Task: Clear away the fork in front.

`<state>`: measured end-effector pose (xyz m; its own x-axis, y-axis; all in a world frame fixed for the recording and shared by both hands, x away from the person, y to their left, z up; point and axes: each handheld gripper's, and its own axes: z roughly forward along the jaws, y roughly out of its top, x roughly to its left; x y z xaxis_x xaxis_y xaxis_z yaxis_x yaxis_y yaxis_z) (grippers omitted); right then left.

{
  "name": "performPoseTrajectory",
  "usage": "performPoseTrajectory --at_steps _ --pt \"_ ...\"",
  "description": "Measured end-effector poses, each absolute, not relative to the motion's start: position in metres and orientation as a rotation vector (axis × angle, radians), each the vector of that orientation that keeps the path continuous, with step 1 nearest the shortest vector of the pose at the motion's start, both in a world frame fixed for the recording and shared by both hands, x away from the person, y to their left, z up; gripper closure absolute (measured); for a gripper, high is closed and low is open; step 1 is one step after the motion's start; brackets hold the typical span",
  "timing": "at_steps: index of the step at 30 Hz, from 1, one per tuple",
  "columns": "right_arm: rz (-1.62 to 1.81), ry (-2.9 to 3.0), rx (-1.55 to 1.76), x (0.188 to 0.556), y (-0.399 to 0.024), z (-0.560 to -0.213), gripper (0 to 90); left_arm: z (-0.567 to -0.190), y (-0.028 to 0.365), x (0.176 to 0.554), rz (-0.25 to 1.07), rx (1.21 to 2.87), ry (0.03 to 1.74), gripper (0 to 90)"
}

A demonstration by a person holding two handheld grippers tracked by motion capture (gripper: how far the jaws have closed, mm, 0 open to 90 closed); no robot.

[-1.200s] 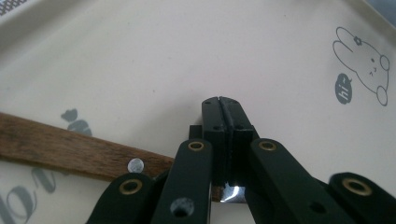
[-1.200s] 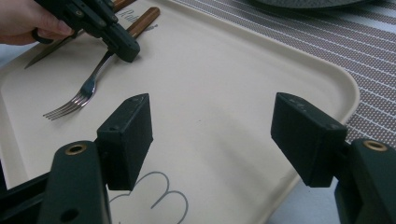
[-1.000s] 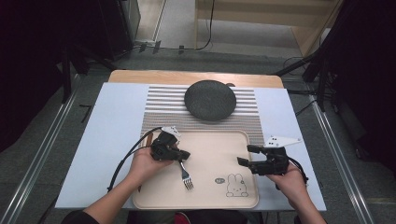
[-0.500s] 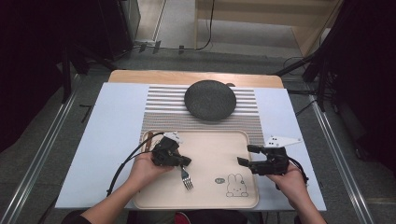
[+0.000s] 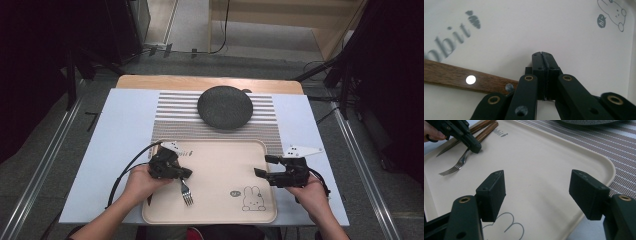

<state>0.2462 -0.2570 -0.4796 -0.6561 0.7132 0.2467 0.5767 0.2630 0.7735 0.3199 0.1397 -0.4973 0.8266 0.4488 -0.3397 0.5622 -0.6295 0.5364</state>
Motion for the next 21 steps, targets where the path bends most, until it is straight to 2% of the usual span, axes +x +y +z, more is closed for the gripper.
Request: performPoseTrajectory --at_steps 18,21 --pt "1.346 2.369 1.224 0.246 -0.257 -0.48 28.4 -0.495 0.178 0.321 -0.2 2.342 0.797 88.4" --pt "1.346 2.37 1.222 0.247 -0.257 -0.48 28.4 -0.495 0.185 0.323 -0.197 2.324 0.827 86.2"
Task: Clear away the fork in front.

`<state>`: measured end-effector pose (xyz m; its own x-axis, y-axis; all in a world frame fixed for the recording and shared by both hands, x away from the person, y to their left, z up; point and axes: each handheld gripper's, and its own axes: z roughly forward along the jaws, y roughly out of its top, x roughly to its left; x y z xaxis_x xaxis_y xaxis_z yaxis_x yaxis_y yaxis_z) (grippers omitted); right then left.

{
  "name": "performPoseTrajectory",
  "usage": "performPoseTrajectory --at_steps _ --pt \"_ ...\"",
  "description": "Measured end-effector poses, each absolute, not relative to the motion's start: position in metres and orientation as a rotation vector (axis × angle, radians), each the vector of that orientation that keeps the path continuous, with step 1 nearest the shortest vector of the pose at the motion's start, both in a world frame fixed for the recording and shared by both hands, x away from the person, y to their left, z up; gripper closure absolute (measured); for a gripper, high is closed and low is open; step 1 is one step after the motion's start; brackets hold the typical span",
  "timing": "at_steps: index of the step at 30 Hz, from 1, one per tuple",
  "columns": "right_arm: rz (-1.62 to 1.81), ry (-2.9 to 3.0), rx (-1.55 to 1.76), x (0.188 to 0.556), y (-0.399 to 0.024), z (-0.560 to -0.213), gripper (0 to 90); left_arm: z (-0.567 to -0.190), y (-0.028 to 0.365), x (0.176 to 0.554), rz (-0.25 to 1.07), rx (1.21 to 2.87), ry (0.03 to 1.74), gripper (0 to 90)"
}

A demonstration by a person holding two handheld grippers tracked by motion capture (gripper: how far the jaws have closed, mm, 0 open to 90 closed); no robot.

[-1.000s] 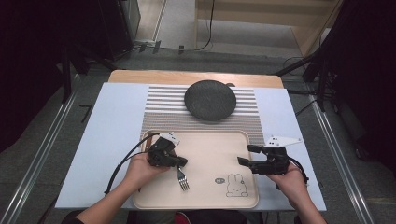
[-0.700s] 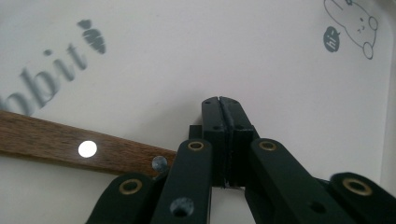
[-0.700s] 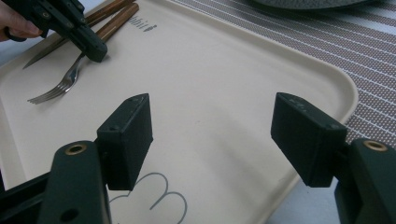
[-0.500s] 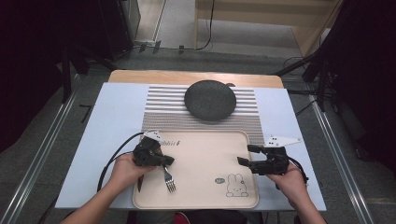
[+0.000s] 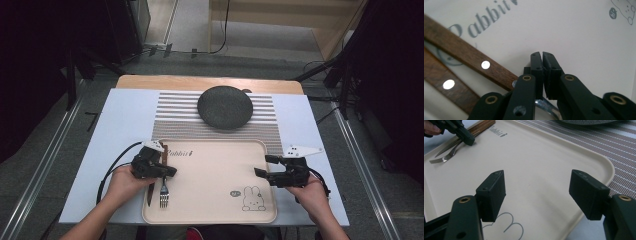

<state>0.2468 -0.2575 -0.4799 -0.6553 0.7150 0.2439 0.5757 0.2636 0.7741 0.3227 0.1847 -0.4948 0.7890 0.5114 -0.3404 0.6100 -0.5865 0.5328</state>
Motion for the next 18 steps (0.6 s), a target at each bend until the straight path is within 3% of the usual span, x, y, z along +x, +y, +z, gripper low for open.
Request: performPoseTrajectory --at_steps 8,18 --pt "1.343 2.372 1.224 0.247 -0.257 -0.48 28.4 -0.493 0.195 0.324 -0.179 2.308 0.848 86.0" --pt "1.35 2.367 1.228 0.245 -0.258 -0.48 28.4 -0.482 0.197 0.321 -0.185 2.244 0.806 76.6"
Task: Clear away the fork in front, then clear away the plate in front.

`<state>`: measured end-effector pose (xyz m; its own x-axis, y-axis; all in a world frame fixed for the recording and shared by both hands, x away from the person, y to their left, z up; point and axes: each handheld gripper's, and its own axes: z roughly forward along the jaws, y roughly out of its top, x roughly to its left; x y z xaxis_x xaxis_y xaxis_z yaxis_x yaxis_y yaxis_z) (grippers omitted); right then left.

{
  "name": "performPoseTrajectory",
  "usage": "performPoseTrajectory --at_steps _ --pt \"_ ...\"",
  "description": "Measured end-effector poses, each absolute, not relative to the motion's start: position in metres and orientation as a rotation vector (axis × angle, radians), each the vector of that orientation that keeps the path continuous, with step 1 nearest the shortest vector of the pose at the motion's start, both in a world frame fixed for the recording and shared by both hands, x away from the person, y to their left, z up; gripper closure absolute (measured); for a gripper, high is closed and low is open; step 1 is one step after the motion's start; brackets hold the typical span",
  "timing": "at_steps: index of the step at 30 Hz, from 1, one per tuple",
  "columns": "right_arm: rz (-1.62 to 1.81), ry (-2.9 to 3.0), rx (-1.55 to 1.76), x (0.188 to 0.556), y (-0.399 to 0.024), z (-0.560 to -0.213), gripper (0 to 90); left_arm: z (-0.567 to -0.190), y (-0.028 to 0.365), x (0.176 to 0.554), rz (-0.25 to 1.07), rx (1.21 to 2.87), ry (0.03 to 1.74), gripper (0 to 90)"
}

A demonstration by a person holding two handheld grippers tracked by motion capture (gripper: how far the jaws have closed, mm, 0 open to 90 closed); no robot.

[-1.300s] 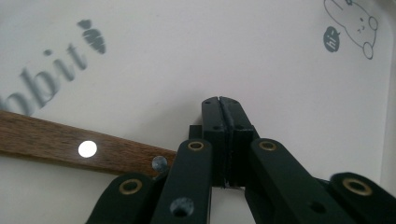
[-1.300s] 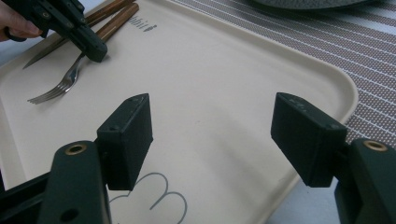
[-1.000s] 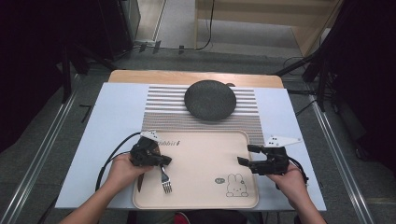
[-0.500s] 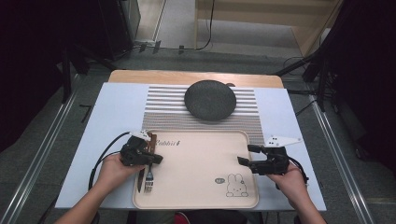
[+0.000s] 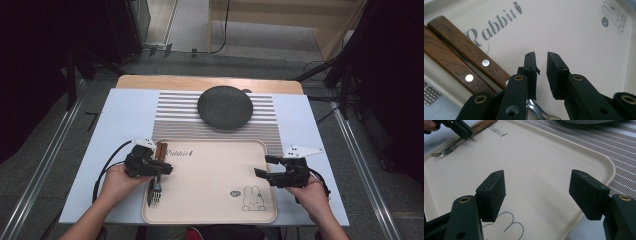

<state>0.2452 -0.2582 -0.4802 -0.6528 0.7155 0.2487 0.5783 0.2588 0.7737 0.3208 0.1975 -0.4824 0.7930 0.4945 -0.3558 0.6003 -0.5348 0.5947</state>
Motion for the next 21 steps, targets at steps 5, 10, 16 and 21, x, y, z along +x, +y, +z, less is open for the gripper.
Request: performPoseTrajectory --at_steps 5,10,16,21 --pt "1.36 2.362 1.238 0.242 -0.26 -0.48 28.5 -0.476 0.201 0.323 -0.219 2.169 0.799 56.4" --pt "1.355 2.373 1.238 0.24 -0.26 -0.484 28.4 -0.472 0.204 0.324 -0.163 2.16 0.771 40.2" --pt "1.357 2.38 1.241 0.241 -0.259 -0.485 28.4 -0.468 0.208 0.327 -0.135 2.158 0.765 39.9" --pt "1.355 2.385 1.239 0.242 -0.259 -0.486 28.4 -0.469 0.214 0.334 -0.141 2.125 0.811 36.6"
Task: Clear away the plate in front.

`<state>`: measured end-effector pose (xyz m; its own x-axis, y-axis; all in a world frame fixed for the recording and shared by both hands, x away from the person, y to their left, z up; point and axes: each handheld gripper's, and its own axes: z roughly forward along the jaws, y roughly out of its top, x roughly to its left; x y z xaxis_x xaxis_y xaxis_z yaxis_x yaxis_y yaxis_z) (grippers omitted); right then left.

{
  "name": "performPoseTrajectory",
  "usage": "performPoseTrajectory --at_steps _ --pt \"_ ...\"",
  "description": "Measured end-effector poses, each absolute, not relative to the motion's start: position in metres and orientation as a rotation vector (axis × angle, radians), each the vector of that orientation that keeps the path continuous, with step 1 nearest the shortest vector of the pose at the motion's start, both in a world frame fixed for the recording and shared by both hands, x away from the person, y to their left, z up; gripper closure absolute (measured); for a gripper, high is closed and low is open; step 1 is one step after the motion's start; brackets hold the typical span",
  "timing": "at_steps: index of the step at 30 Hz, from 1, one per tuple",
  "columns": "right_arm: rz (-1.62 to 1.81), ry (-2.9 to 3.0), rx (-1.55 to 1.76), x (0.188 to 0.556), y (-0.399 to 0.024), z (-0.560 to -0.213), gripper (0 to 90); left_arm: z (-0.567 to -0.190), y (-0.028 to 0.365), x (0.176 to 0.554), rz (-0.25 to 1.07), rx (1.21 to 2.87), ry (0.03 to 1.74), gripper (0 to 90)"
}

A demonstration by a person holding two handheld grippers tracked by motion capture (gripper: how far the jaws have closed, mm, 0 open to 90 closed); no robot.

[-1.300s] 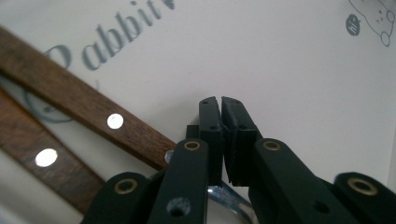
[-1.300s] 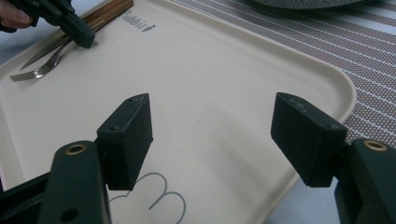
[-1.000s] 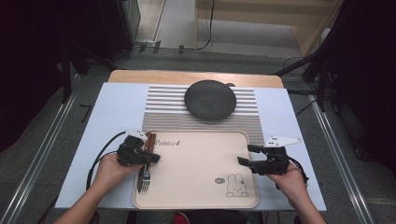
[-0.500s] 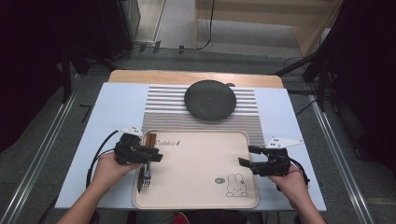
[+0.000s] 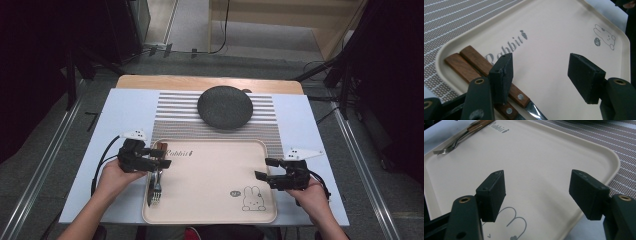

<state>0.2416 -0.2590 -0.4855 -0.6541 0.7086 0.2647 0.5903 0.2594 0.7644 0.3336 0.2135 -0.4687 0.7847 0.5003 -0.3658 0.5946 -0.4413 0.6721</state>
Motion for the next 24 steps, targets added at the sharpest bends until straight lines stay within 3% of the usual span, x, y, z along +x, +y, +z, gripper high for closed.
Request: performPoseTrajectory --at_steps 2,24 --pt "1.352 2.39 1.234 0.242 -0.258 -0.486 28.4 -0.469 0.213 0.335 -0.143 2.132 0.824 33.7" --pt "1.359 2.387 1.238 0.241 -0.26 -0.487 28.4 -0.461 0.216 0.353 -0.101 2.017 0.889 35.4"
